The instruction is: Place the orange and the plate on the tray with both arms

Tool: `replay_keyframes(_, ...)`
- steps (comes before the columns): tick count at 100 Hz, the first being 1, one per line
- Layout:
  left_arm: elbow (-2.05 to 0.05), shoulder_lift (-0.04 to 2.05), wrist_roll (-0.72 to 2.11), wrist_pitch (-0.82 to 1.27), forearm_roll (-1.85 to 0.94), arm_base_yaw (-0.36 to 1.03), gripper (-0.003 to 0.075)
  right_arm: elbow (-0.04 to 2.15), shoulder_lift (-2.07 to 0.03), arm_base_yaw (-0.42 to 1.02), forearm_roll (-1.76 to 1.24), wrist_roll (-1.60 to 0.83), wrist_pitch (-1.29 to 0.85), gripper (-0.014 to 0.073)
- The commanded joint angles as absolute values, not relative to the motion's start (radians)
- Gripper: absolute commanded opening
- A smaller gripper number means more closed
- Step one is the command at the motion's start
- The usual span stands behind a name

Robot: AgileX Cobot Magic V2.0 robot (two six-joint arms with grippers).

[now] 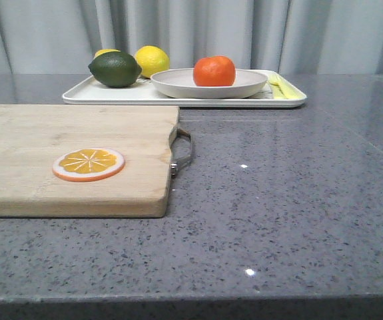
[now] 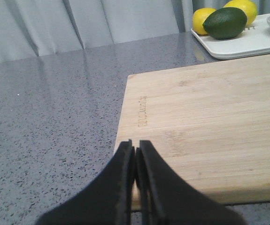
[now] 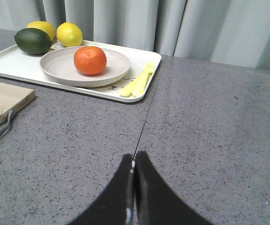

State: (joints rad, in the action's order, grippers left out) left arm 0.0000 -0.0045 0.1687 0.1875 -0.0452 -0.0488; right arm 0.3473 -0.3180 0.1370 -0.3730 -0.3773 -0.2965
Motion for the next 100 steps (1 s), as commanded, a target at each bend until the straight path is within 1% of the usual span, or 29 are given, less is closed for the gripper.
replay_keyframes(1, 0.008, -0.037, 0.158, 0.11, -0.047, -0.048, -0.0019, 0.372, -0.324, 0.133, -0.376, -0.384, -0.228, -0.0067)
replay_keyframes(76, 0.008, -0.037, 0.158, 0.11, -0.047, -0.048, -0.0019, 0.371, -0.324, 0.133, -0.376, -0.384, -0.228, -0.0067)
replay_keyframes(91, 0.008, -0.037, 0.158, 0.11, -0.047, -0.048, -0.0019, 0.32, -0.291, 0.133, -0.338, -0.363, -0.174, -0.0067)
replay_keyframes(100, 0.008, -0.037, 0.158, 0.11, -0.047, -0.048, -0.0019, 0.243, -0.232, 0.133, -0.293, -0.276, -0.101, -0.0067)
